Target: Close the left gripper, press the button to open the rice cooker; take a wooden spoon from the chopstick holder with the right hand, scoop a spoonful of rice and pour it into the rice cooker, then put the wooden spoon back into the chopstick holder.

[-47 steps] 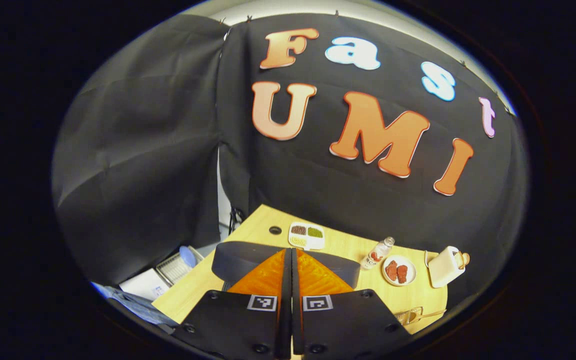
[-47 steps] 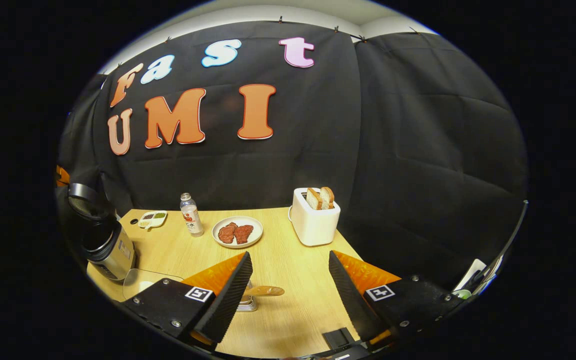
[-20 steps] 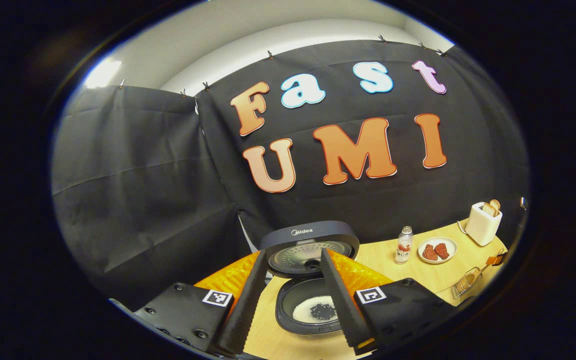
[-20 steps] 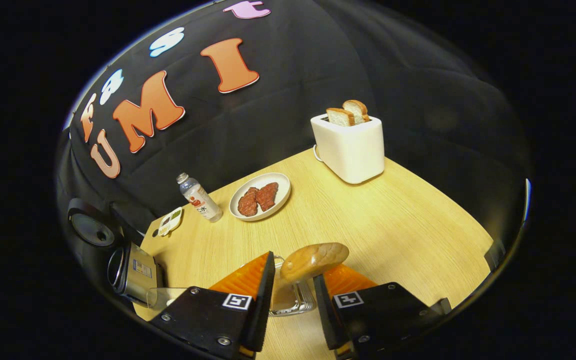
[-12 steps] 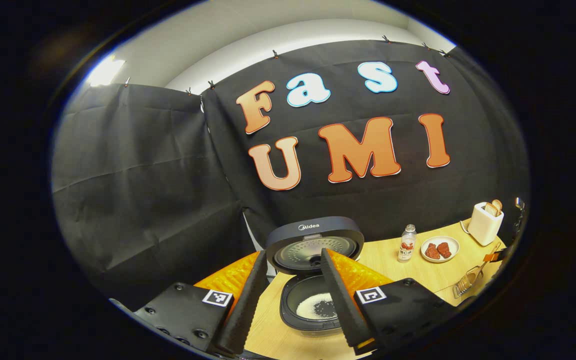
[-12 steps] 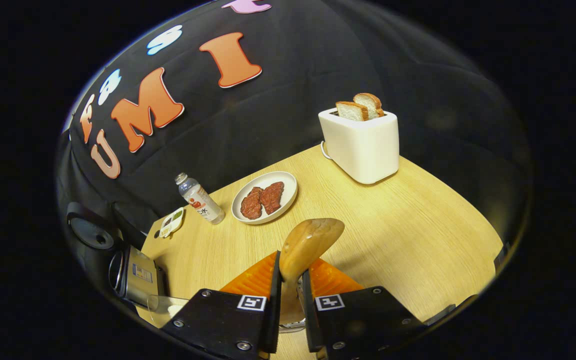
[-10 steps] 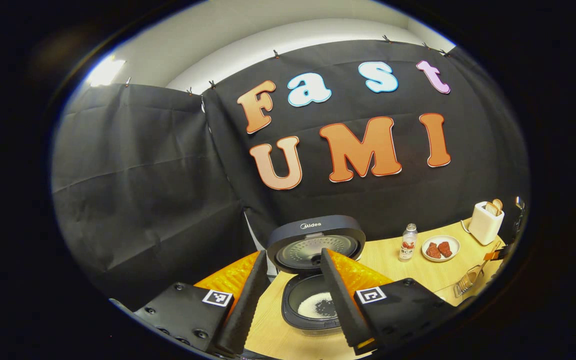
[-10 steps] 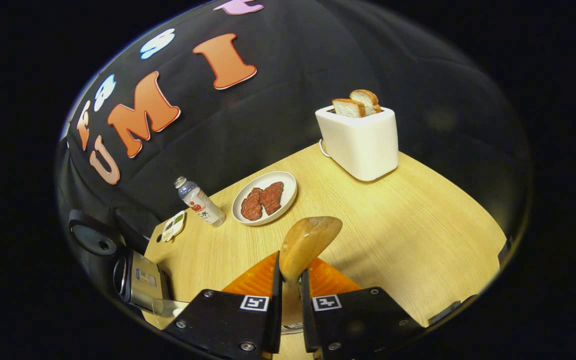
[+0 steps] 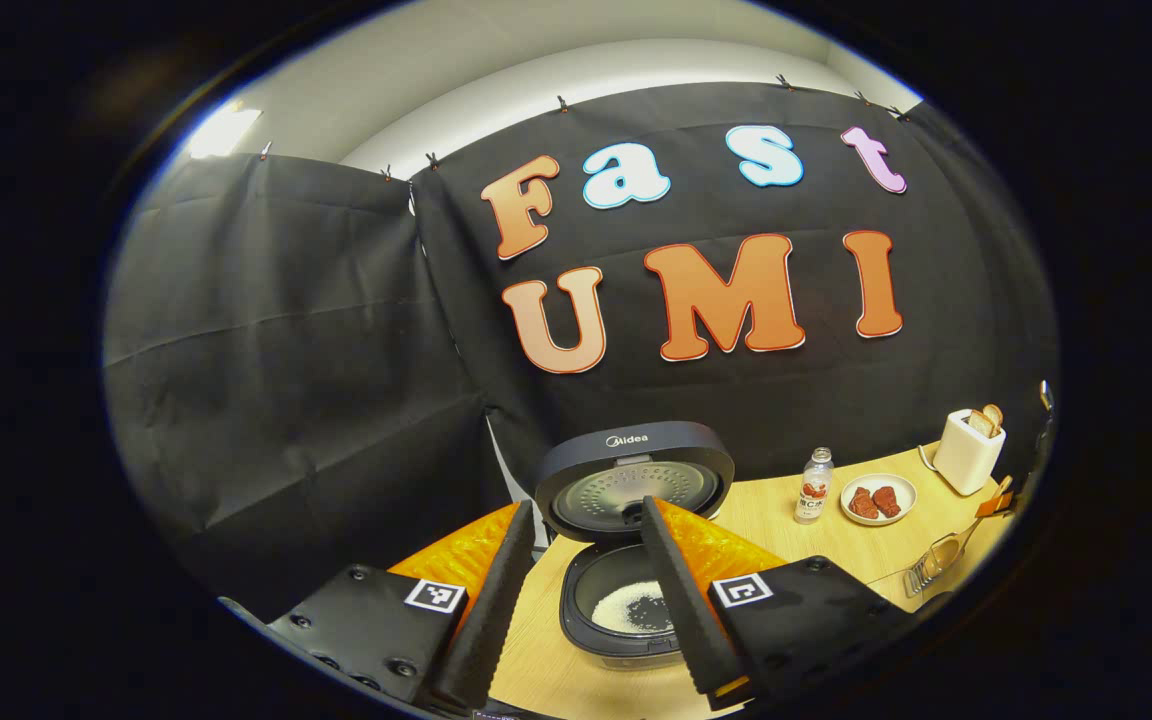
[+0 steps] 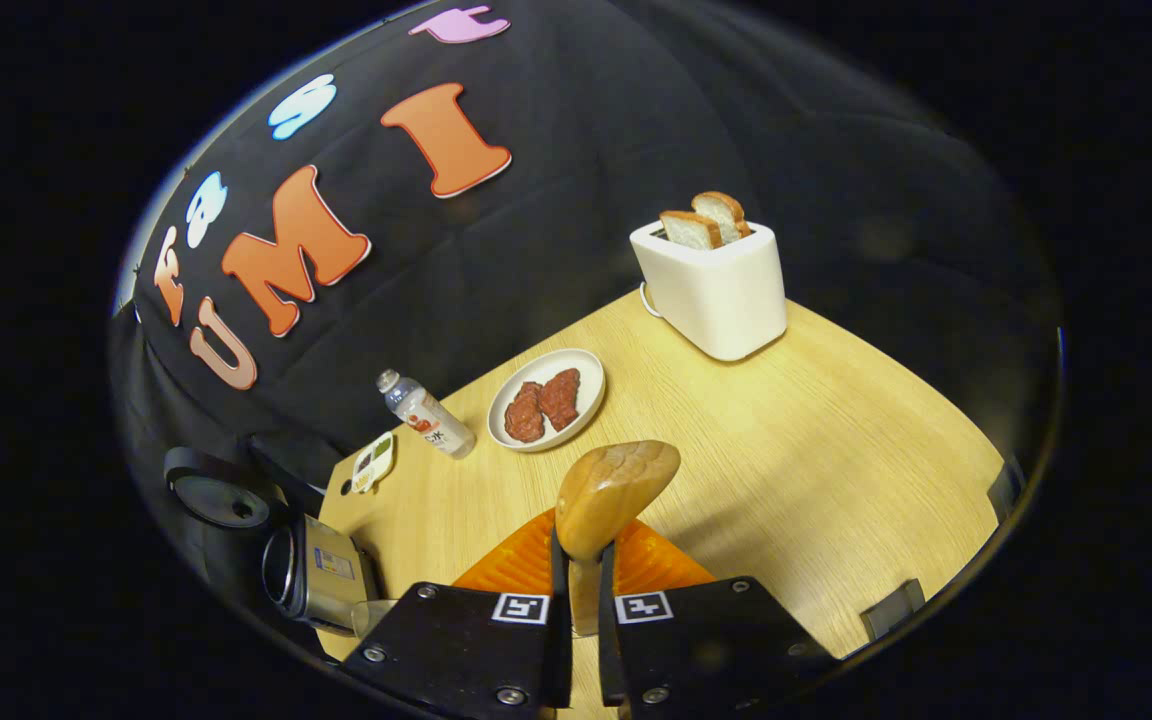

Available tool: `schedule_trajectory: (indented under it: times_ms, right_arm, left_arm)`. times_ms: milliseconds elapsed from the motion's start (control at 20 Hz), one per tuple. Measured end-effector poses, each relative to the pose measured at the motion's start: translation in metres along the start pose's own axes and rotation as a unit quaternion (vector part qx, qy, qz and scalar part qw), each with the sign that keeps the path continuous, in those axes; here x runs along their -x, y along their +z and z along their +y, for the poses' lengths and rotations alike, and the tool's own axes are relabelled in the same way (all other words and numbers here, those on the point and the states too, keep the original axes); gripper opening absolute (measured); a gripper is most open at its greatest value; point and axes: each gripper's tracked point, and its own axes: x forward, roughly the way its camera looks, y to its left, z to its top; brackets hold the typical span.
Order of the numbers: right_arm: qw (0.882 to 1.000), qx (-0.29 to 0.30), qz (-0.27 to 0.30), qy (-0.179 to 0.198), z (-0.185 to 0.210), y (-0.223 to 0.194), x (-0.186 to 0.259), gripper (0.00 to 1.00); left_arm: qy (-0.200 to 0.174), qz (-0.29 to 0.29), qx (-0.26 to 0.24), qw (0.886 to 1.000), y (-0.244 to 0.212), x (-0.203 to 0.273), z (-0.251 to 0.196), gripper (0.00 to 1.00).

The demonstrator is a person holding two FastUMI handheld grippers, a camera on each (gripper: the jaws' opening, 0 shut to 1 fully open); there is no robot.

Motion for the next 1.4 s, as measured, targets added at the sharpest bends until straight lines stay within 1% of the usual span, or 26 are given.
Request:
schedule_trajectory:
  times_ms: [100, 150, 200, 300, 450, 500, 600, 650, 700, 800, 950, 1150, 1250, 1300, 1400]
  right_arm:
    - [1.0, 0.006, -0.016, 0.014, 0.012, 0.013, 0.017, 0.1]
    - [0.999, 0.009, -0.02, 0.025, 0.023, 0.018, 0.024, 0.1]
    - [0.999, 0.015, -0.021, 0.038, 0.033, 0.019, 0.031, 0.1]
    - [0.997, 0.026, -0.022, 0.062, 0.055, 0.019, 0.044, 0.1]
    - [0.995, 0.042, -0.015, 0.092, 0.09, 0.006, 0.053, 0.1]
    - [0.994, 0.049, -0.009, 0.1, 0.099, -0.002, 0.054, 0.1]
    - [0.992, 0.071, 0.002, 0.109, 0.116, -0.018, 0.055, 0.1]
    - [0.99, 0.088, 0.004, 0.112, 0.124, -0.026, 0.055, 0.1]
    - [0.988, 0.11, 0.006, 0.113, 0.13, -0.036, 0.054, 0.1]
    - [0.981, 0.161, 0.01, 0.104, 0.138, -0.055, 0.05, 0.1]
    - [0.967, 0.241, 0.004, 0.086, 0.143, -0.075, 0.042, 0.1]
    - [0.95, 0.305, -0.013, 0.065, 0.147, -0.095, 0.028, 0.1]
    - [0.944, 0.326, -0.018, 0.05, 0.146, -0.106, 0.021, 0.1]
    - [0.94, 0.339, -0.023, 0.044, 0.145, -0.111, 0.019, 0.08]
    - [0.931, 0.363, -0.031, 0.033, 0.143, -0.122, 0.014, 0.08]
  left_arm:
    - [-0.004, -0.003, 0.001, 1.0, -0.001, -0.003, -0.002, 0.75]
    - [-0.007, -0.003, 0.001, 1.0, -0.003, -0.003, -0.002, 0.71]
    - [-0.007, -0.004, 0.001, 1.0, -0.004, -0.006, -0.003, 0.75]
    - [-0.011, -0.004, 0.002, 1.0, -0.007, -0.006, -0.005, 0.75]
    - [-0.011, -0.01, 0.004, 1.0, -0.006, -0.01, 0.0, 0.75]
    - [-0.013, -0.013, 0.005, 1.0, -0.004, -0.011, 0.003, 0.84]
    - [-0.012, -0.017, 0.013, 1.0, 0.001, -0.013, 0.012, 0.89]
    - [-0.009, -0.019, 0.013, 1.0, 0.003, -0.013, 0.02, 0.87]
    - [-0.003, -0.022, 0.012, 1.0, 0.006, -0.014, 0.031, 0.98]
    - [0.005, -0.026, 0.015, 1.0, 0.011, -0.013, 0.049, 0.98]
    - [0.019, -0.032, 0.022, 0.999, 0.019, -0.01, 0.078, 0.91]
    - [0.049, -0.039, 0.013, 0.998, 0.022, -0.003, 0.114, 0.91]
    - [0.057, -0.037, 0.008, 0.998, 0.017, -0.003, 0.12, 0.93]
    - [0.06, -0.034, 0.007, 0.998, 0.014, -0.003, 0.123, 0.95]
    - [0.062, -0.028, 0.006, 0.998, 0.007, -0.001, 0.13, 0.97]
